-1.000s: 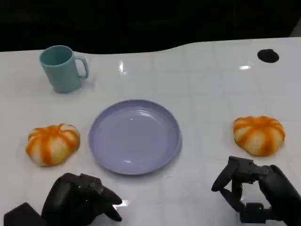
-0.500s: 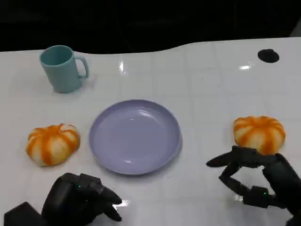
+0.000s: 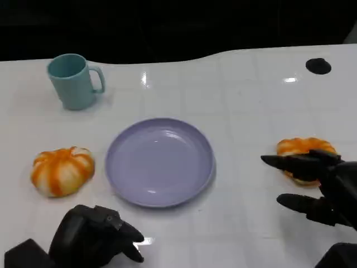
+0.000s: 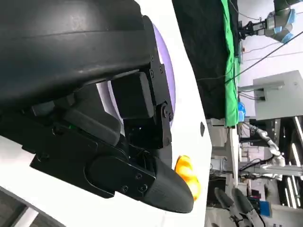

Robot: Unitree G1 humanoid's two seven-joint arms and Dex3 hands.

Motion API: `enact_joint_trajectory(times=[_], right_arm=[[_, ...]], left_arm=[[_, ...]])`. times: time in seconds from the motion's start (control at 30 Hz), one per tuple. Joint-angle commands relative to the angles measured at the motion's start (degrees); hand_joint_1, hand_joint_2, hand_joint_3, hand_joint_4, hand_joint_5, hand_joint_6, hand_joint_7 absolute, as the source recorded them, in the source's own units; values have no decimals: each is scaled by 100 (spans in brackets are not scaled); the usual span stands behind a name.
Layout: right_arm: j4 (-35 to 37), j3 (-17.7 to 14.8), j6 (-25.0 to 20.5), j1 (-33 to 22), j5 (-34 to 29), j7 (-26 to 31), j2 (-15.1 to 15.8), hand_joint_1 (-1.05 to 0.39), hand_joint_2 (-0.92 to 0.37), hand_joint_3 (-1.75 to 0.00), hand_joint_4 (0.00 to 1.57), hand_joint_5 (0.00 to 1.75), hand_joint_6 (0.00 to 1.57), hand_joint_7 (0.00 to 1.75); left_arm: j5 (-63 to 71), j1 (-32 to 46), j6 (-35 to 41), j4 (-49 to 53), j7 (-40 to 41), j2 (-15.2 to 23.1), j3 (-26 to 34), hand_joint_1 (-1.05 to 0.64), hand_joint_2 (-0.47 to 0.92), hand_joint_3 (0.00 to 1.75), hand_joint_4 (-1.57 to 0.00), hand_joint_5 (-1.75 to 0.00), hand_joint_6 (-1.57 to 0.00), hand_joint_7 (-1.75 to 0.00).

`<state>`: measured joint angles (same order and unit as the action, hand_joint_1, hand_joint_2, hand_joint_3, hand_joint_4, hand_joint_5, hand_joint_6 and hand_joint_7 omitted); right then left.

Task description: Grasp the bread from the table and place it into the plate.

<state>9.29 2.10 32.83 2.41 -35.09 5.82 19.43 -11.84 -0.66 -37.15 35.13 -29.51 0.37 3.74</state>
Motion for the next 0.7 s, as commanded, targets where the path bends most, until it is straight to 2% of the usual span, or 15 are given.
enact_joint_trajectory(times=[0.03,0.17,0.27,0.43,0.63,0.7], right_arm=[[-376,29,-500,20,-617,161,340,-52,-92,-4,24,27,43,0],[-664,166,-1069,0,-1187,130,468,-57,-92,-3,14,24,34,0],[-845,273,-1437,-20,-1462,75,523,-59,-92,-2,2,38,30,0],[-1087,556,-2226,37,-2128,-121,562,-62,-91,-1,0,34,25,0],[-843,931,-2798,320,-2602,-208,639,-65,-91,0,0,29,23,0],[-672,1046,-2913,454,-2647,-201,638,-63,-89,0,0,34,24,1]], left_arm=[[-19,-38,-66,59,-27,102,28,-105,91,0,-145,-64,-157,-23],[-30,-41,-25,52,-31,96,24,-105,91,0,-145,-64,-157,-23],[-34,-43,-37,62,-35,92,25,-105,91,0,-145,-64,-157,-23],[-29,-29,-40,53,-16,101,36,-105,91,0,-145,-64,-157,-23],[-36,-31,-33,76,-31,114,44,-105,91,0,-145,-64,-157,-23],[-27,-26,-64,74,-29,115,43,-105,91,0,-145,-64,-157,-23]])
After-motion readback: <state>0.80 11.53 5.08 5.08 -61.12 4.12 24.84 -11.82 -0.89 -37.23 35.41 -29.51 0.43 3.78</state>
